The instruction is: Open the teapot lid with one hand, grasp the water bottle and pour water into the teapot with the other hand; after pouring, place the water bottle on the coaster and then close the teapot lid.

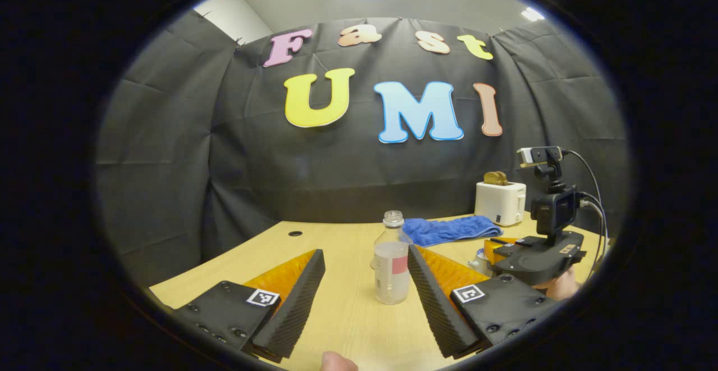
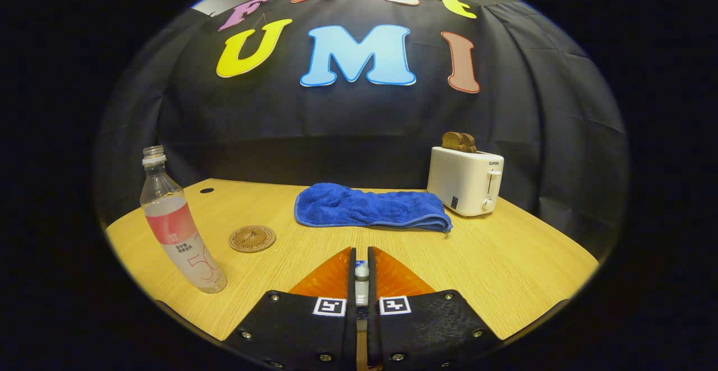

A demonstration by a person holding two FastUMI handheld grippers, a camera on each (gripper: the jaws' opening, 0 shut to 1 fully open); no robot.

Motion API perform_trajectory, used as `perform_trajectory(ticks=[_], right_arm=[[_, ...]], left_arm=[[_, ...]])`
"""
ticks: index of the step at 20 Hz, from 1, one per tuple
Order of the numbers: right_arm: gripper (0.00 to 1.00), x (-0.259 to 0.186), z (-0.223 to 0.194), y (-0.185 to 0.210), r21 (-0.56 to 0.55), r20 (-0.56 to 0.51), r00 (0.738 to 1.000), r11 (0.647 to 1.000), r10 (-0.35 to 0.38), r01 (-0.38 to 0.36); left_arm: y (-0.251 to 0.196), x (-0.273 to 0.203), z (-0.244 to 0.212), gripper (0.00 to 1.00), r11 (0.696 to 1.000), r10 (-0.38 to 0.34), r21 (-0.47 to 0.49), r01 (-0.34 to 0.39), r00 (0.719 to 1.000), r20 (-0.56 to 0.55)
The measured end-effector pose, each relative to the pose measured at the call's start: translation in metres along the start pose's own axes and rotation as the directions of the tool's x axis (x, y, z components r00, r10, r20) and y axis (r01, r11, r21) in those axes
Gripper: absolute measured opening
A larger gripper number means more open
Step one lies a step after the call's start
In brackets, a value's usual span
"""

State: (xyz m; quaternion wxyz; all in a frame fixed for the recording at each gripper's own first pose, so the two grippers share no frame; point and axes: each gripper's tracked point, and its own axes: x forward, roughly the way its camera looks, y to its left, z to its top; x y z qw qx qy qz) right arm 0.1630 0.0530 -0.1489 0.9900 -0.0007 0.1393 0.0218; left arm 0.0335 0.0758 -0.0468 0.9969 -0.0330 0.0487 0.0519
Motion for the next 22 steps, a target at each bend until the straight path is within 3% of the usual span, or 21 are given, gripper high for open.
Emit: perform_trajectory(ticks=[11,22], right_arm=[[0.07,-0.004,0.021,-0.001,0.033,0.053,0.998,0.998,0.047,-0.049],[0.07,-0.058,0.036,-0.025,0.049,0.083,0.994,0.996,0.064,-0.068]], left_arm=[[-0.017,0.015,-0.026,1.0,0.998,-0.044,-0.035,0.043,0.998,-0.041],[-0.046,0.07,-0.078,1.0,0.993,-0.11,-0.052,0.103,0.983,-0.146]])
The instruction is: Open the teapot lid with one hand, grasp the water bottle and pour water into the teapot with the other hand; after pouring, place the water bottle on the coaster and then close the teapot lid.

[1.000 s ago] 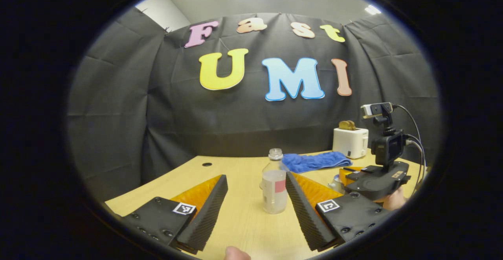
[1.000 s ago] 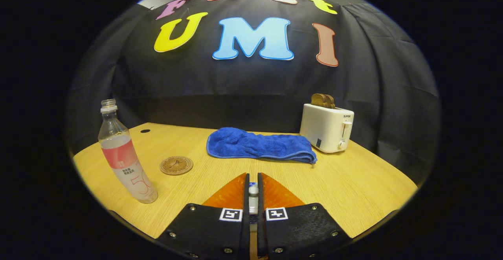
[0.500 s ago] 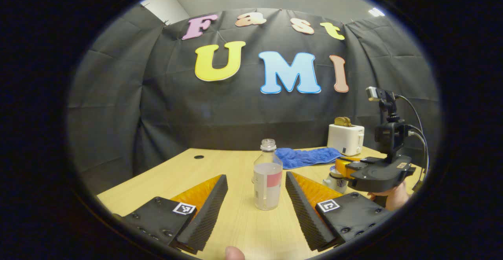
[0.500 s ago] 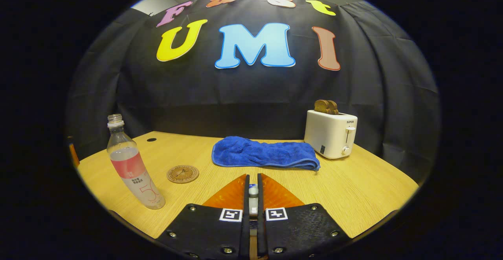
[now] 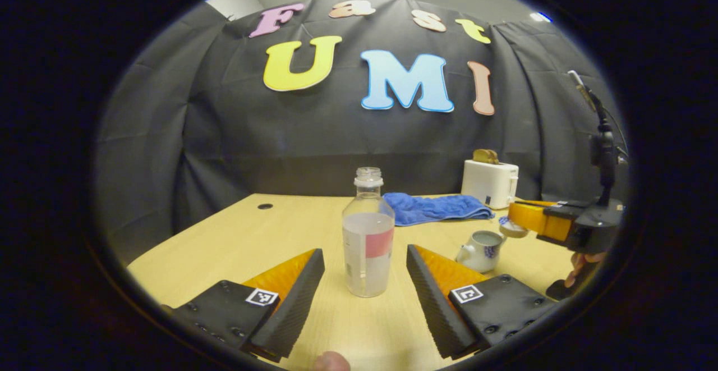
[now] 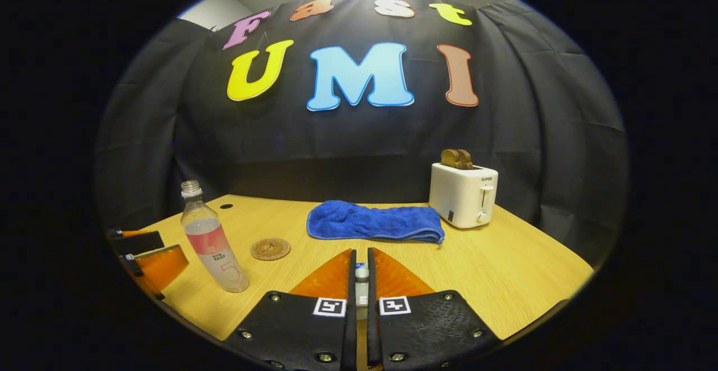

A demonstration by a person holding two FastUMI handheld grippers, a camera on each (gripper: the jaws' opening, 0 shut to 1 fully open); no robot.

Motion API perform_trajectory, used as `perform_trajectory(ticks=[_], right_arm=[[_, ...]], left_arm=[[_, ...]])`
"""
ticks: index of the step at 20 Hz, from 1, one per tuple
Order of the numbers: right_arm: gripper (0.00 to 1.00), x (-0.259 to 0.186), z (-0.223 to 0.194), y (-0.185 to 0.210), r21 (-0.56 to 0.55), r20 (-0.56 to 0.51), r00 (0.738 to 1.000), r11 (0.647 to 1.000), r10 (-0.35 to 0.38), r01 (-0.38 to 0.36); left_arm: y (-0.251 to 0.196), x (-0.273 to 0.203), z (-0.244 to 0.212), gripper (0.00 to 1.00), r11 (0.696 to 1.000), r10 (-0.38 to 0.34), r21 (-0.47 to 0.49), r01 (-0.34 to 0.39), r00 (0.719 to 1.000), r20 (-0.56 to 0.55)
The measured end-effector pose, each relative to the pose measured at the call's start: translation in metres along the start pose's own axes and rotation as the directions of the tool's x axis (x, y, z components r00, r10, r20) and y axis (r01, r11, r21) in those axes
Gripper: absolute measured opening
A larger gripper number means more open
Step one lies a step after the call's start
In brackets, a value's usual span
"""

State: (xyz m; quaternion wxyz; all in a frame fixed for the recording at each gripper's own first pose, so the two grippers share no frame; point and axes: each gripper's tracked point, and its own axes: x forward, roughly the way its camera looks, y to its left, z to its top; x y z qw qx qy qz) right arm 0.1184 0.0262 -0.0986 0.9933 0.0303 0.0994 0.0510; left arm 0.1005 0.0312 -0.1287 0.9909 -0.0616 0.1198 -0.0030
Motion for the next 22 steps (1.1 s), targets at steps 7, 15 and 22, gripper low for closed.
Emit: perform_trajectory(ticks=[7,15,22], right_arm=[[0.07,-0.018,0.007,-0.003,0.0,0.001,1.0,1.0,0.029,-0.029],[0.07,-0.025,0.007,-0.008,0.009,-0.011,0.999,0.999,0.049,-0.049],[0.07,-0.038,0.009,-0.018,0.002,-0.003,0.999,0.999,0.04,-0.04]], left_arm=[[-0.013,0.038,-0.023,1.0,0.999,-0.003,0.033,0.005,0.999,-0.054],[-0.009,0.068,-0.039,1.0,0.999,0.031,0.039,-0.027,0.995,-0.098],[-0.006,0.08,-0.039,0.89,0.997,0.041,0.064,-0.034,0.993,-0.113]])
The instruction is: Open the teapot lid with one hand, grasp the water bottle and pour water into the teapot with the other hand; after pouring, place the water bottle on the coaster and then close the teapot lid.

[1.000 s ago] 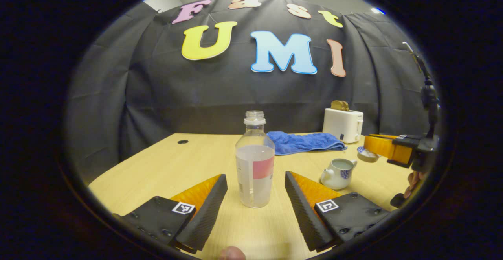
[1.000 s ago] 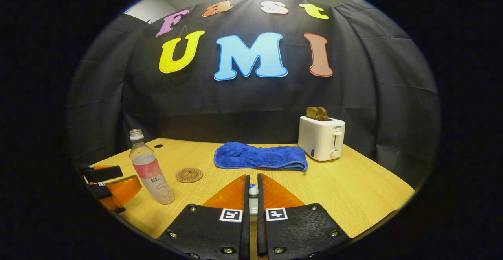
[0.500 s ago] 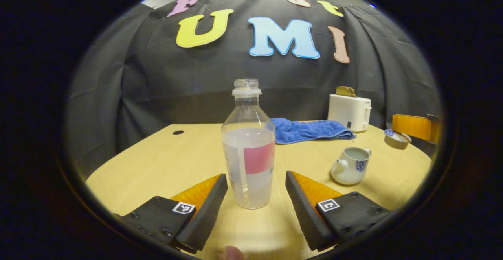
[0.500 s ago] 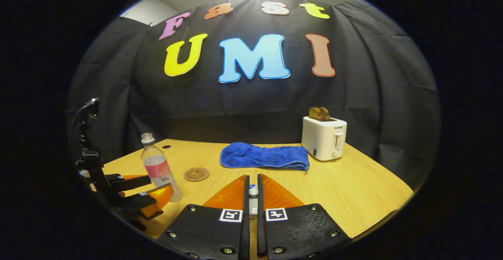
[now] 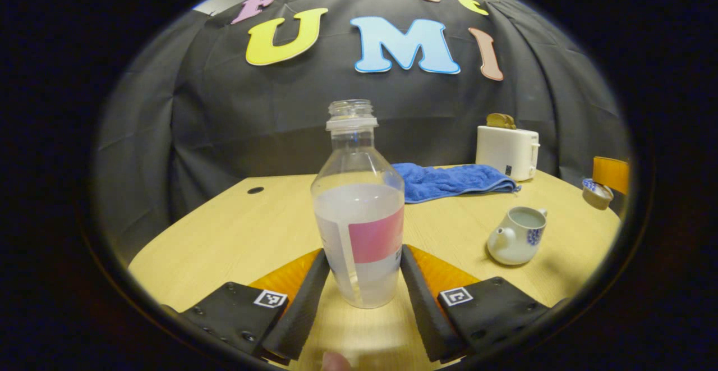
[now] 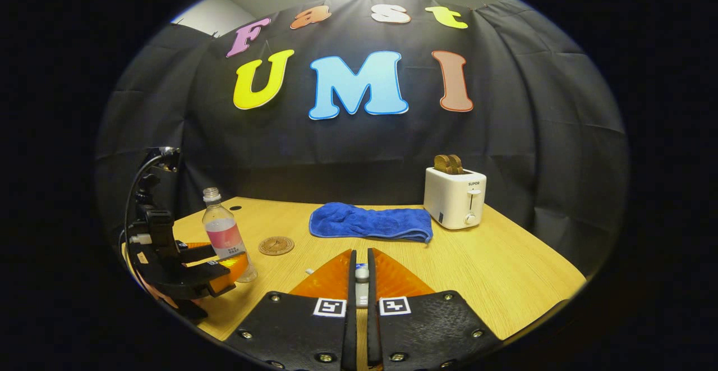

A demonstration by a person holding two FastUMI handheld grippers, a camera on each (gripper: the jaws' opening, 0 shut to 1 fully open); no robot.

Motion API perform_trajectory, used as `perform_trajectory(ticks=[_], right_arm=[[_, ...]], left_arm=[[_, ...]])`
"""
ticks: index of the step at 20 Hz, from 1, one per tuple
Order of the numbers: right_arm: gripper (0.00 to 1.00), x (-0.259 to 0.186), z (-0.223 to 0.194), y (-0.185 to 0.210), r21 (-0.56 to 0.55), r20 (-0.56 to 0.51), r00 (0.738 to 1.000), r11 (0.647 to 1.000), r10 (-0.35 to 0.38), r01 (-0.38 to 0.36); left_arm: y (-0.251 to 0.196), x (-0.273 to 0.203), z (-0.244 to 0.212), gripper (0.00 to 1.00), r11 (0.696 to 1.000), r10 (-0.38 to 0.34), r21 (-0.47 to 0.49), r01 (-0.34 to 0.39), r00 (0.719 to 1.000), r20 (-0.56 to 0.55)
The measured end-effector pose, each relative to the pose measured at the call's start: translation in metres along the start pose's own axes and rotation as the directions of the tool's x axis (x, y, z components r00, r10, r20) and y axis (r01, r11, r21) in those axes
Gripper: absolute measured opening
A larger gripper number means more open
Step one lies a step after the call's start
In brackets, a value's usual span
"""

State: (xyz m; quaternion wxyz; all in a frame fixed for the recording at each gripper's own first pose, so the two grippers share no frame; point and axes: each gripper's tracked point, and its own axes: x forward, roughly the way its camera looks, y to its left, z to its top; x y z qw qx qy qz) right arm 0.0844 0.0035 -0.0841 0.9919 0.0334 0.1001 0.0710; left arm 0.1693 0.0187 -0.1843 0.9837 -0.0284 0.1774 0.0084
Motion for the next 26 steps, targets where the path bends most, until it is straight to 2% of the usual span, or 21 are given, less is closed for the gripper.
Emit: perform_trajectory(ticks=[5,9,13,15,19,21,23,26], right_arm=[[0.07,-0.006,0.001,-0.006,-0.009,0.003,1.0,1.0,0.003,-0.003],[0.07,-0.011,0.001,-0.012,0.005,0.009,1.0,1.0,0.006,-0.006],[0.07,-0.013,-0.002,-0.019,0.014,0.006,1.0,1.0,0.014,-0.014],[0.07,-0.014,-0.005,-0.022,0.024,0.001,1.0,0.999,0.026,-0.026],[0.07,-0.017,0.0,-0.035,0.043,0.023,0.999,0.998,0.033,-0.034],[0.07,-0.017,-0.001,-0.041,0.056,0.026,0.999,0.998,0.034,-0.035],[0.07,-0.019,-0.002,-0.047,0.062,0.027,0.999,0.998,0.028,-0.03],[0.07,-0.023,-0.006,-0.056,0.057,0.026,0.999,0.998,0.019,-0.021]], left_arm=[[-0.003,-0.001,0.004,0.86,0.998,-0.01,0.06,0.011,1.0,-0.018],[0.003,-0.008,0.013,0.83,0.99,0.026,0.142,-0.019,0.999,-0.045],[0.008,-0.017,0.029,0.83,0.972,0.054,0.231,-0.045,0.998,-0.032],[0.009,-0.023,0.034,0.83,0.953,0.073,0.296,-0.06,0.997,-0.033],[0.008,-0.03,0.038,0.83,0.858,0.107,0.509,-0.068,0.993,-0.048],[0.005,-0.042,0.048,0.83,0.794,0.129,0.601,-0.088,0.991,-0.025],[0.004,-0.045,0.064,0.83,0.74,0.14,0.665,-0.102,0.99,-0.003],[0.001,-0.044,0.071,0.83,0.64,0.153,0.76,-0.111,0.988,0.016]])
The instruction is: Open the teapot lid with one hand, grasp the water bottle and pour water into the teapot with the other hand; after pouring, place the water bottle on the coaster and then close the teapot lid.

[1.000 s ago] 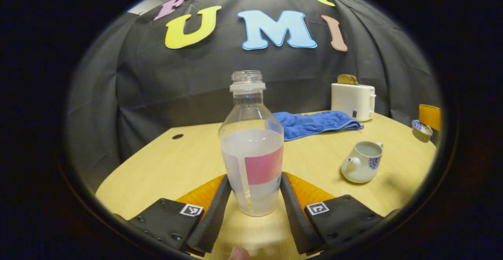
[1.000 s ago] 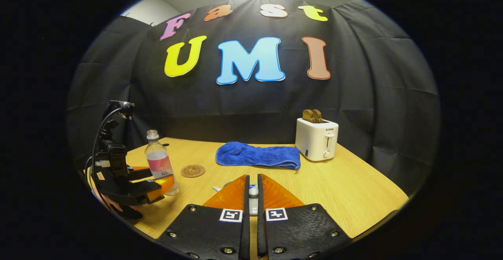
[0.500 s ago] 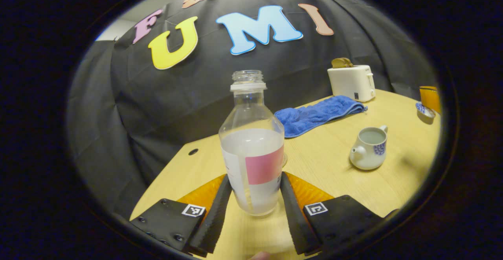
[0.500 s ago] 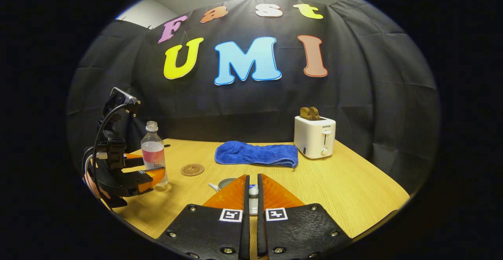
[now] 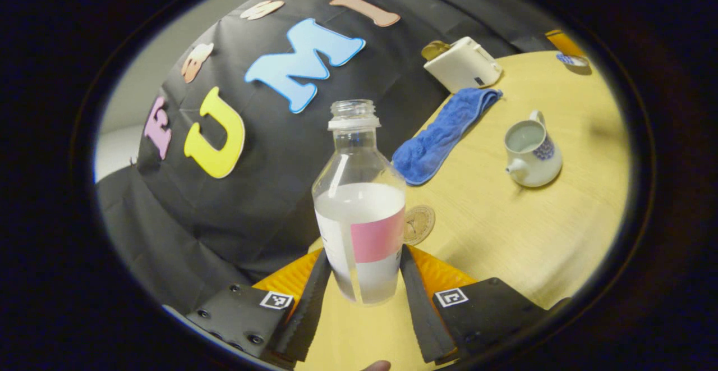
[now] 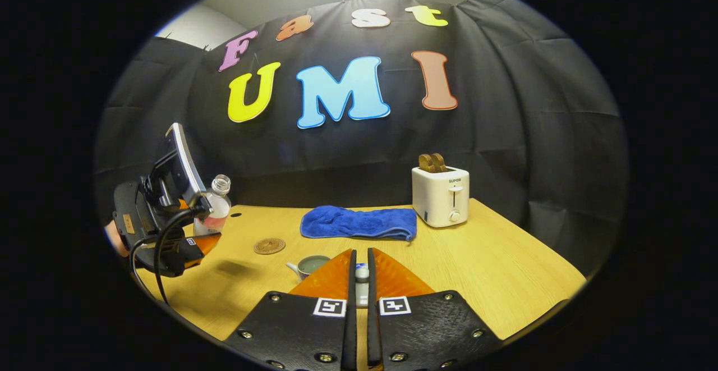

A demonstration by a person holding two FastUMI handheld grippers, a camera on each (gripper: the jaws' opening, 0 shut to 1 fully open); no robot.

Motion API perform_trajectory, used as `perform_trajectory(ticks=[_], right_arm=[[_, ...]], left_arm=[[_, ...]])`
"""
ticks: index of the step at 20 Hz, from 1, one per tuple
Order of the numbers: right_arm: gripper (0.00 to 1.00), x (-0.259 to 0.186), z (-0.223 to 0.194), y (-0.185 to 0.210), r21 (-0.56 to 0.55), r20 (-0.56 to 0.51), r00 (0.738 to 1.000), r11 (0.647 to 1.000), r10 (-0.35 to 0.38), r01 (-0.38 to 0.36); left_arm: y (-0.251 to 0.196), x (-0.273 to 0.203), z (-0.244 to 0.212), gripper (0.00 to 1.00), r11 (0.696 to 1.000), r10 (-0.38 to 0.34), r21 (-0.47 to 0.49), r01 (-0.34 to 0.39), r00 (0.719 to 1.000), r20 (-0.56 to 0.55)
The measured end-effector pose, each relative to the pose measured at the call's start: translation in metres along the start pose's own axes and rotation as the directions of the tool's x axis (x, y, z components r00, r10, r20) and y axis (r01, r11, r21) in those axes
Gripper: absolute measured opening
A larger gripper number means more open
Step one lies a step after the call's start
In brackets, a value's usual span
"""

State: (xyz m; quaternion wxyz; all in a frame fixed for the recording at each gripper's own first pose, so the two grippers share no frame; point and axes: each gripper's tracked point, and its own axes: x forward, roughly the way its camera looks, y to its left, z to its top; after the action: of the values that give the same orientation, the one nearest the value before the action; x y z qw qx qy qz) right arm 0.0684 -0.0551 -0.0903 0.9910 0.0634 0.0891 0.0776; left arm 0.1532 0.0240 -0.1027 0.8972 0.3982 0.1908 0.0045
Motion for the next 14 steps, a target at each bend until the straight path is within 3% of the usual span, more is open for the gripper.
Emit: perform_trajectory(ticks=[7,14], right_arm=[[0.07,-0.008,-0.005,-0.02,0.01,-0.001,1.0,1.0,-0.029,0.029],[0.07,-0.015,-0.012,-0.033,0.023,-0.004,0.999,0.999,-0.046,0.046]], left_arm=[[-0.019,0.012,0.006,0.84,0.971,-0.011,0.239,0.016,1.0,-0.025],[-0.055,0.023,0.027,0.83,0.905,-0.048,0.422,0.056,0.998,-0.028]])
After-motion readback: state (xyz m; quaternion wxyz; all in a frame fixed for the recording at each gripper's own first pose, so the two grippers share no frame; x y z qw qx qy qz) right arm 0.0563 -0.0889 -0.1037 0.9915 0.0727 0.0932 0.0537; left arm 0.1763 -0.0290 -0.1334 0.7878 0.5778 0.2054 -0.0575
